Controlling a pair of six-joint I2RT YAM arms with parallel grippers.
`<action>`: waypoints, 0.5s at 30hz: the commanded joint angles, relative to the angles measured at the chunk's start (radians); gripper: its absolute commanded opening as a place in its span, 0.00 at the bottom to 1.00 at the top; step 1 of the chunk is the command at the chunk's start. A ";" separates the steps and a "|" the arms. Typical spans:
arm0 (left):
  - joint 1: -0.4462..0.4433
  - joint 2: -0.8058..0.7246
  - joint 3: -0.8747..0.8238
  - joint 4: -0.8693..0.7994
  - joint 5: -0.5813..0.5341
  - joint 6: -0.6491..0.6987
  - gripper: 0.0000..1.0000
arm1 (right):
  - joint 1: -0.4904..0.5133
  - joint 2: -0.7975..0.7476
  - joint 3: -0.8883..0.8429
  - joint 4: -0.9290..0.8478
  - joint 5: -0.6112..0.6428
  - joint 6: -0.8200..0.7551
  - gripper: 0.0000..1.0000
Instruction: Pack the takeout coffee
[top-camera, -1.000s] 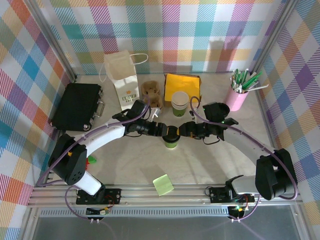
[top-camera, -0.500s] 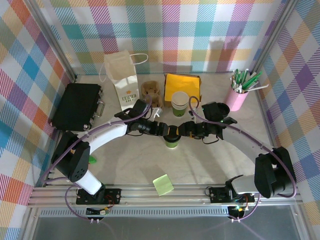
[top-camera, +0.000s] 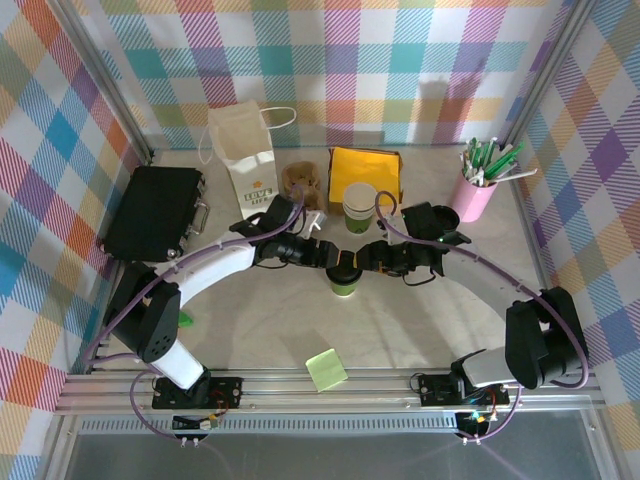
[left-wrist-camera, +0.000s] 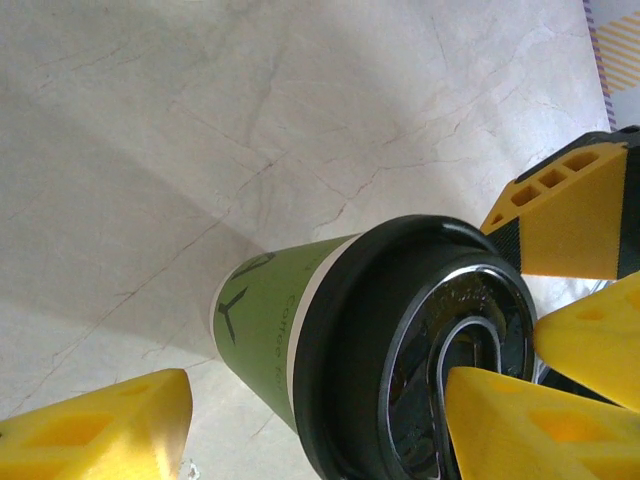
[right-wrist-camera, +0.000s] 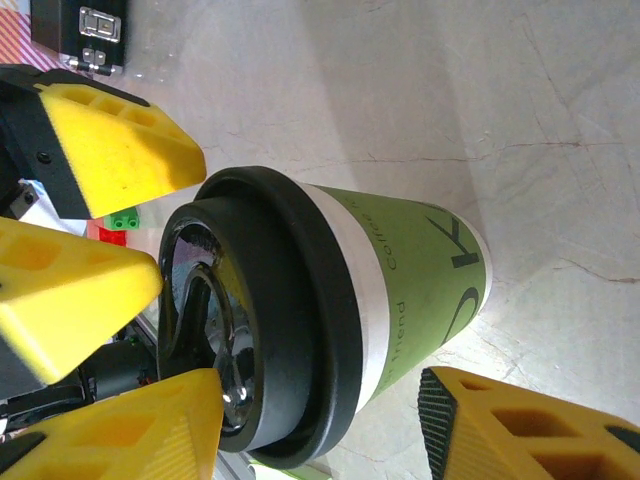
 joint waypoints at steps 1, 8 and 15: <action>-0.002 0.025 0.035 -0.004 0.027 0.017 0.66 | 0.005 0.013 0.027 -0.010 0.000 -0.018 0.56; -0.002 0.029 0.033 -0.022 0.017 0.020 0.64 | 0.005 0.018 0.020 -0.007 0.012 -0.018 0.55; 0.000 0.028 0.004 -0.033 -0.005 0.021 0.62 | 0.005 0.019 0.005 -0.008 0.023 -0.022 0.54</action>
